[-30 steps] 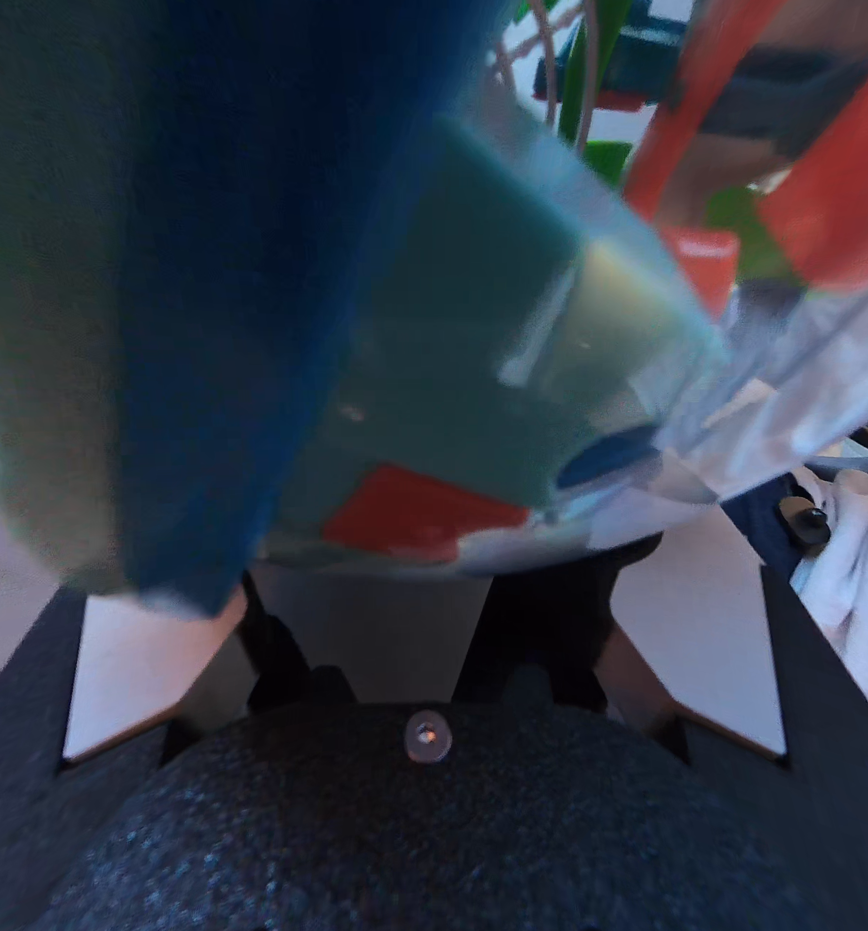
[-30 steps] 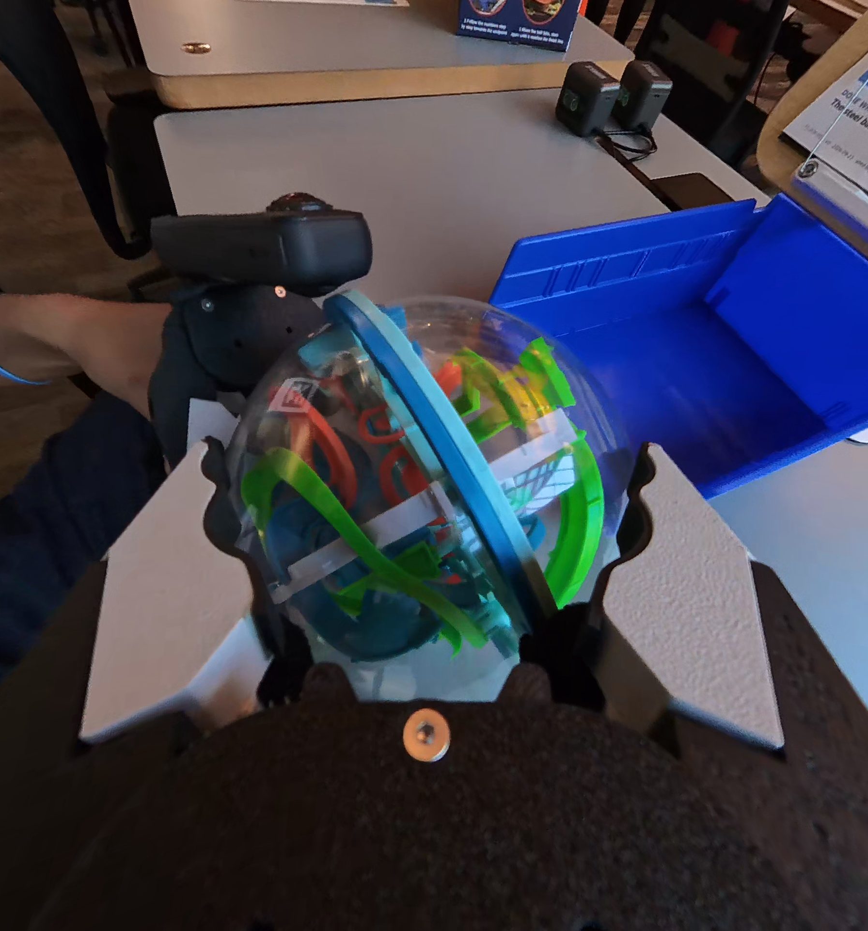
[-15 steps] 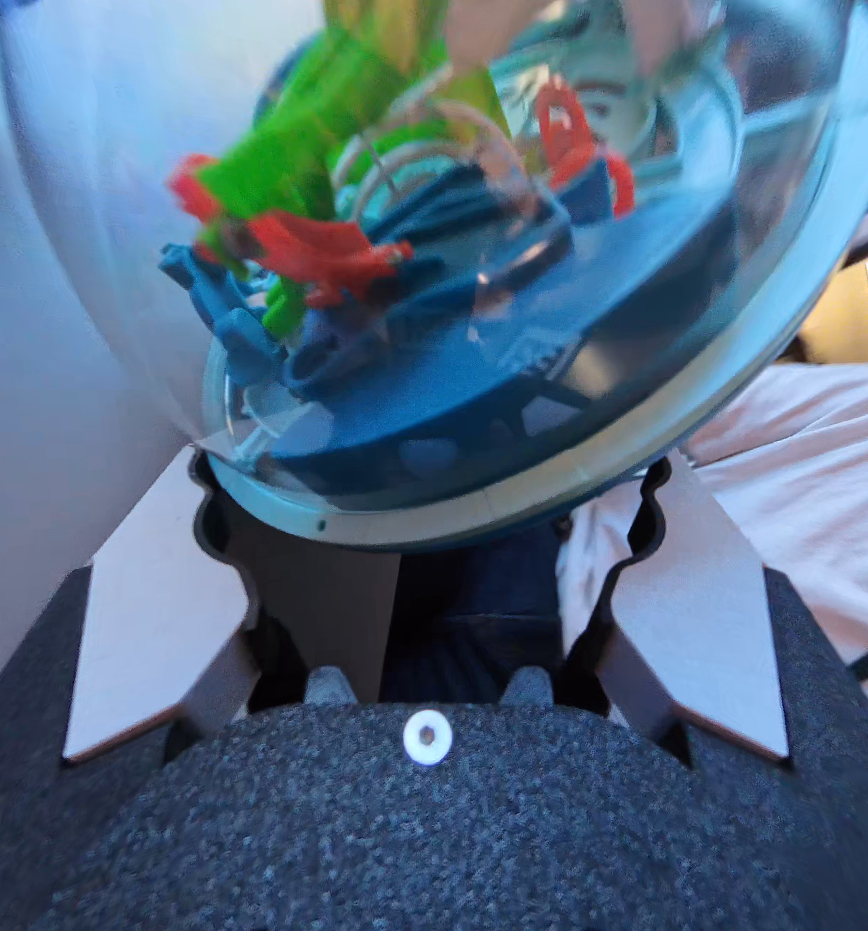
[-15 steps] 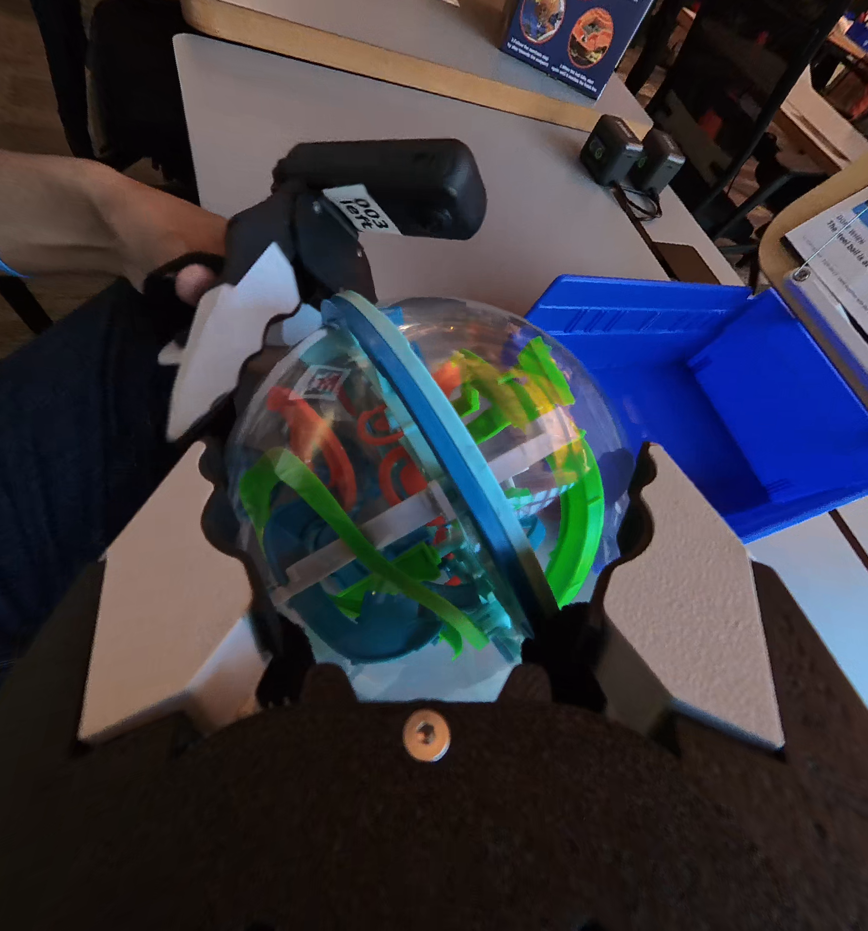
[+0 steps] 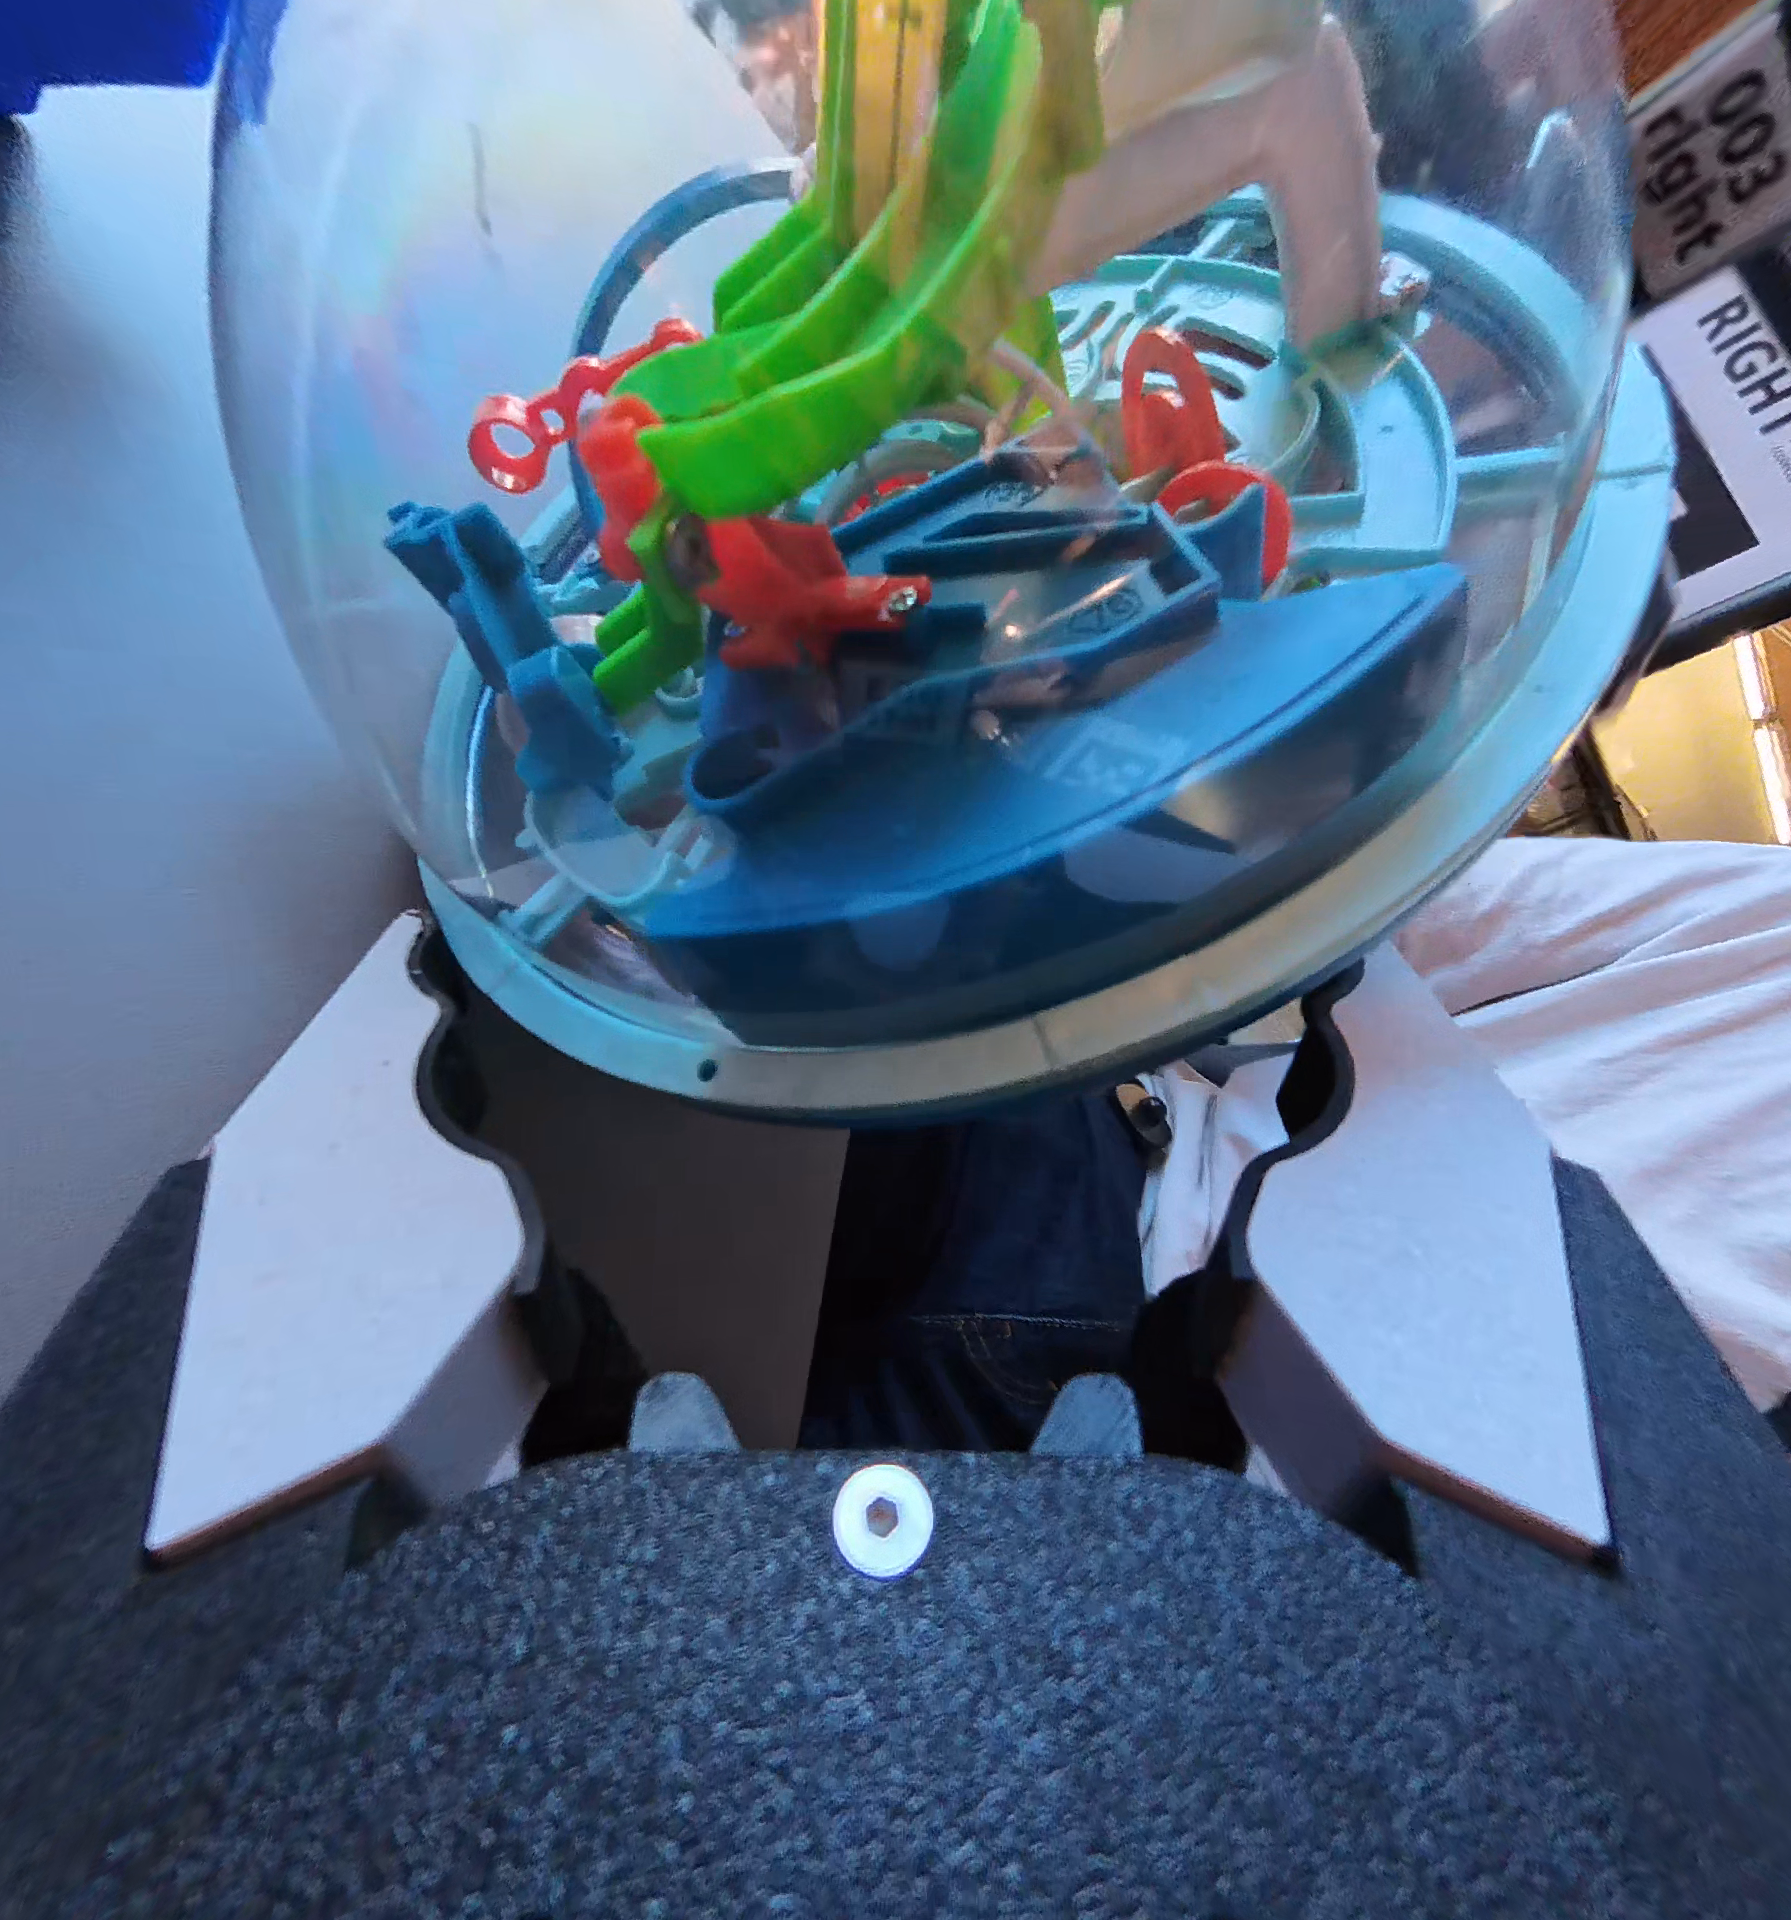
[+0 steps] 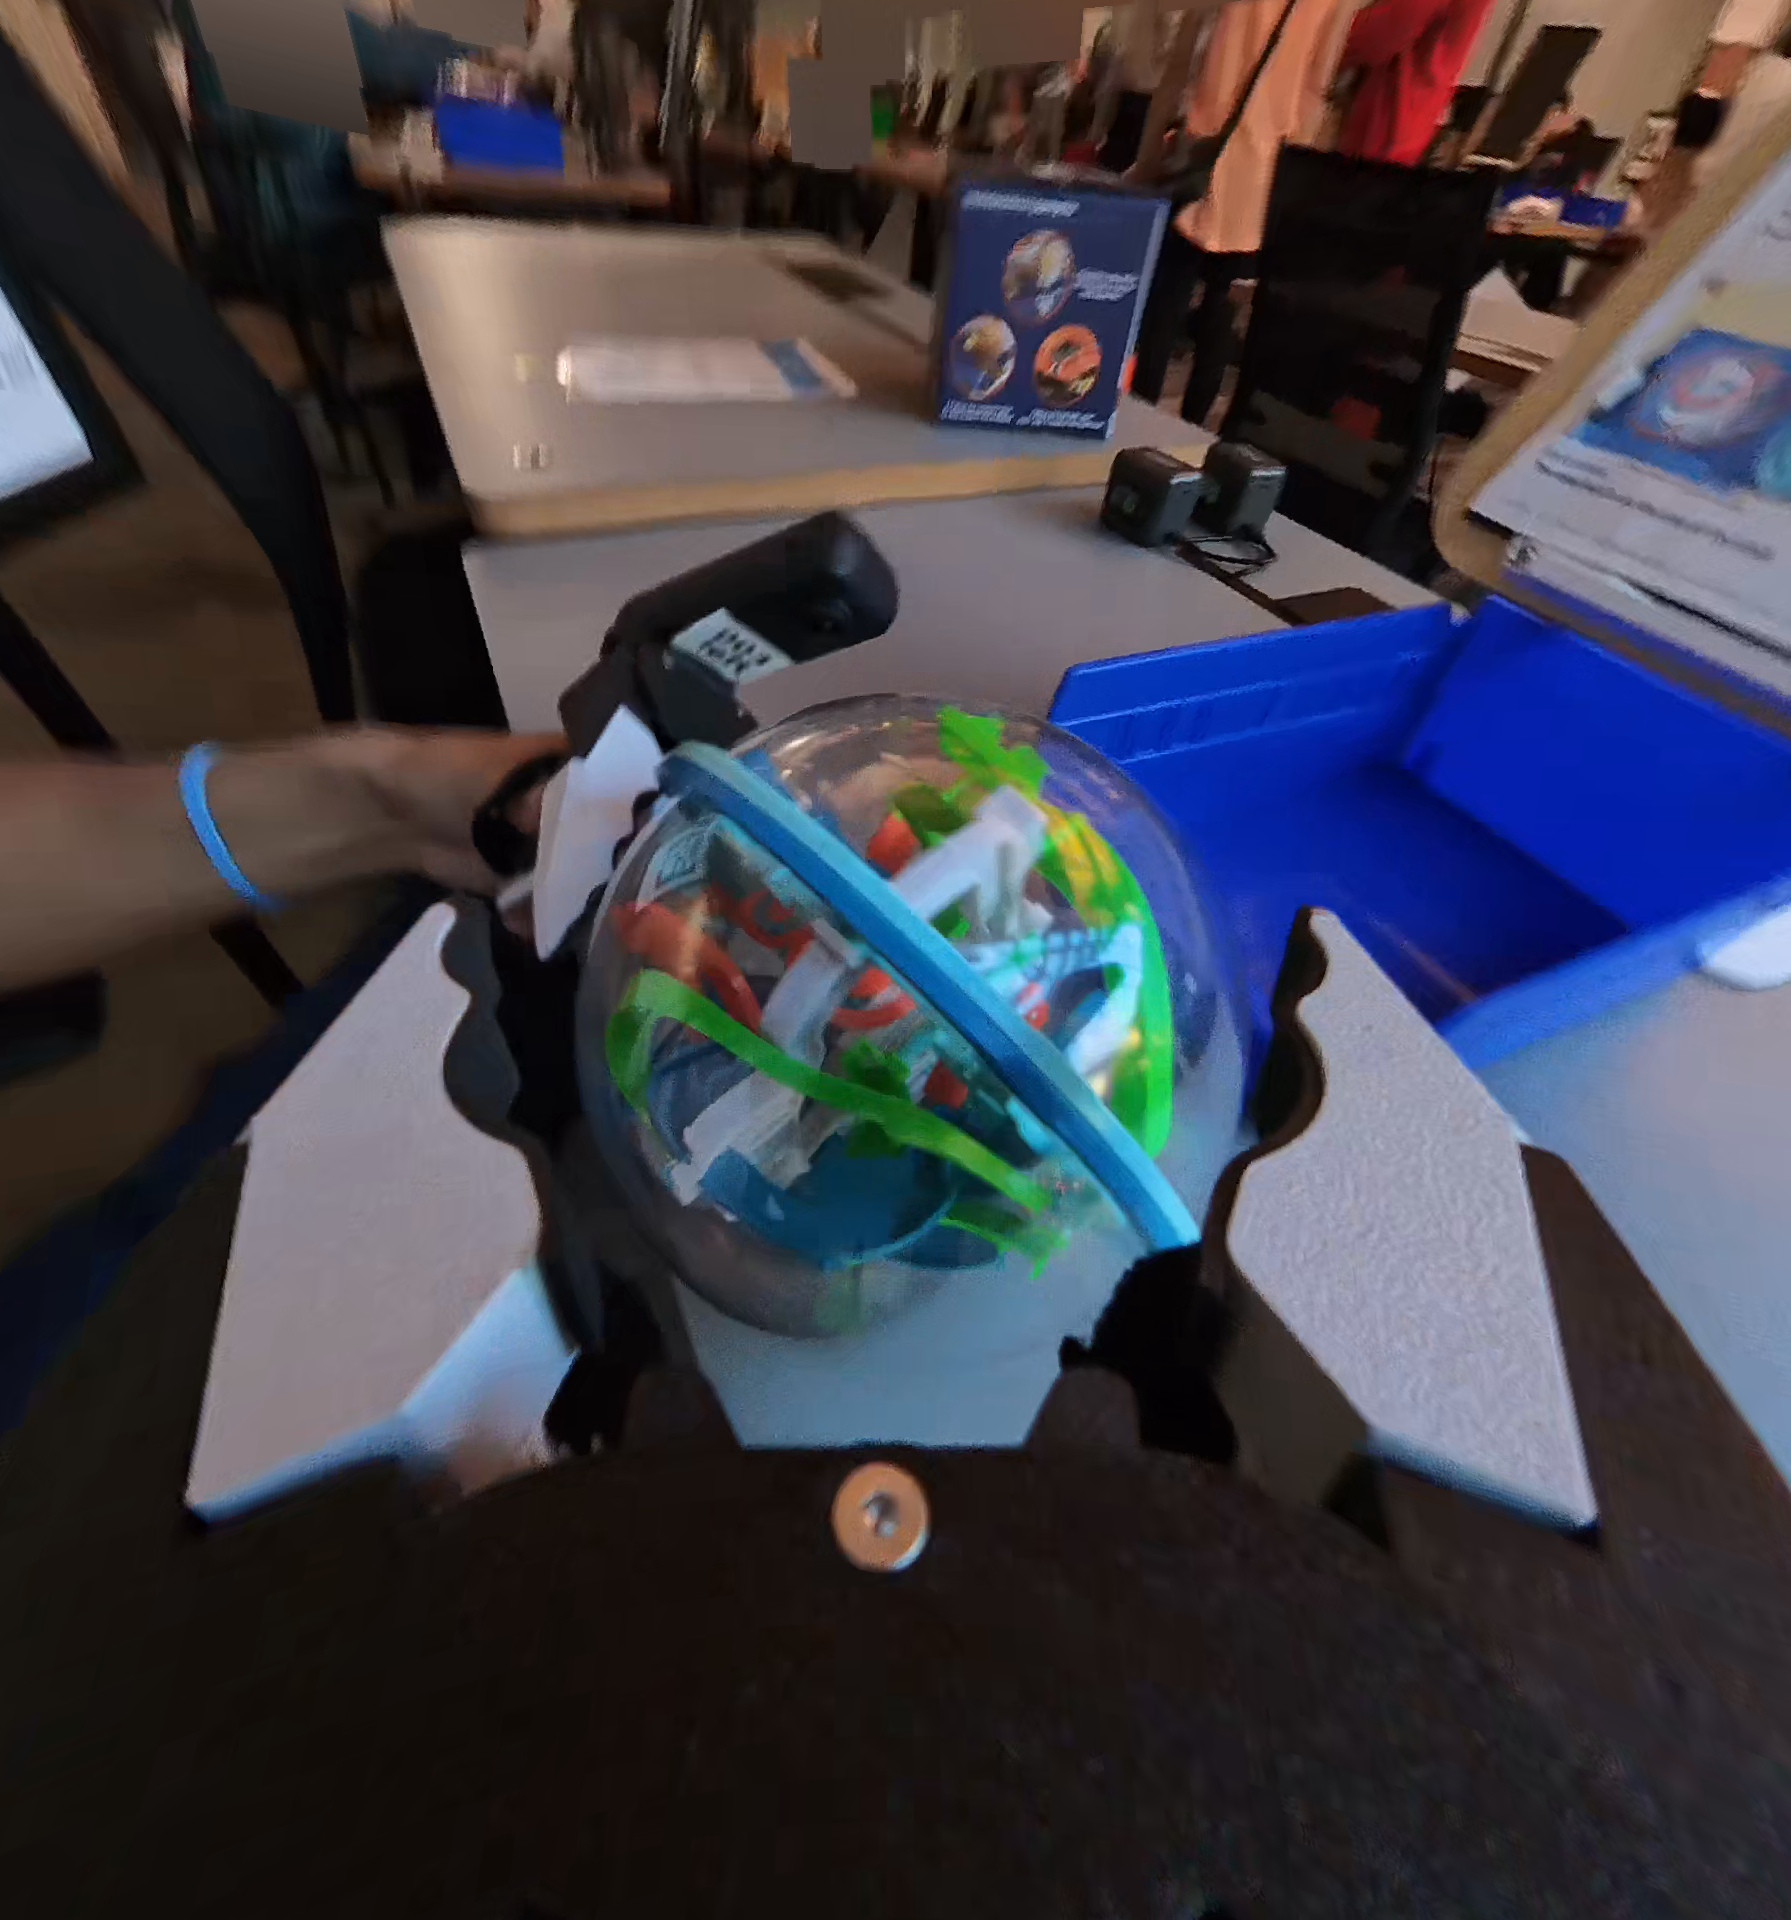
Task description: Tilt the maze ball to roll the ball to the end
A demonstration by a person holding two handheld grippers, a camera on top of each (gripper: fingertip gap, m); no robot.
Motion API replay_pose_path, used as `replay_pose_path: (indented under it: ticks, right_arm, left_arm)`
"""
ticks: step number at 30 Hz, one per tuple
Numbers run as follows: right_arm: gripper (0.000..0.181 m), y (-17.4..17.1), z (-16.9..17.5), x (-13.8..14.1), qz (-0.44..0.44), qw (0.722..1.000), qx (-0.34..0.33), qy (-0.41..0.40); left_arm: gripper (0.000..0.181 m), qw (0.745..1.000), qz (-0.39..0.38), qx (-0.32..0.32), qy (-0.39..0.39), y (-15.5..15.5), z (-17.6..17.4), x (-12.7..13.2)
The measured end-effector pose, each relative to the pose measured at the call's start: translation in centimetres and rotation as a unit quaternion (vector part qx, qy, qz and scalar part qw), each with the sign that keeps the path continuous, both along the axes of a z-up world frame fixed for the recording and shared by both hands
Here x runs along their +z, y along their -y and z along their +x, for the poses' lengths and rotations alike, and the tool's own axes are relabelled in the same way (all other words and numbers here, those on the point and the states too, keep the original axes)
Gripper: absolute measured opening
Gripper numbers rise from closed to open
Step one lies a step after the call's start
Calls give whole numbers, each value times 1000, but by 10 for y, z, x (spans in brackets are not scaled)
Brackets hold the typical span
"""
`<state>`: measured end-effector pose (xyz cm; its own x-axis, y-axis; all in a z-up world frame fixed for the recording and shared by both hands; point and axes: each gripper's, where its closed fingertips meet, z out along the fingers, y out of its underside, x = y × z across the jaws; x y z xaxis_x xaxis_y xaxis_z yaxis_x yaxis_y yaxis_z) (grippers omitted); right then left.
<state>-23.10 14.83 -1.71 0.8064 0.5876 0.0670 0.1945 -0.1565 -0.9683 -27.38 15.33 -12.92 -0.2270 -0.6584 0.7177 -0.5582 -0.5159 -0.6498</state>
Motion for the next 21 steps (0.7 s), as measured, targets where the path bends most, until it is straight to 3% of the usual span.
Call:
replay_pose_path:
  ticks: [2,5,7,10,14,21]
  right_arm:
    - [143,4,22,1,-35,994,-21,-106]
    - [147,6,32,-33,-143,973,-15,-181]
    - [150,4,29,-52,-170,969,-14,-177]
    - [154,-4,22,-58,-163,968,-19,-188]
    - [155,-7,20,-56,-144,974,-35,-170]
    - [155,-5,15,-47,-66,992,-2,-106]
  left_arm:
    - [151,1000,26,11,5,-2,1,-1]
    - [150,998,66,12,0,2,2,-7]
    - [150,996,90,12,-2,5,2,-9]
    - [151,994,113,9,-8,9,5,-12]
    - [153,991,135,7,-2,13,8,-14]
    - [156,971,235,30,4,9,13,-17]
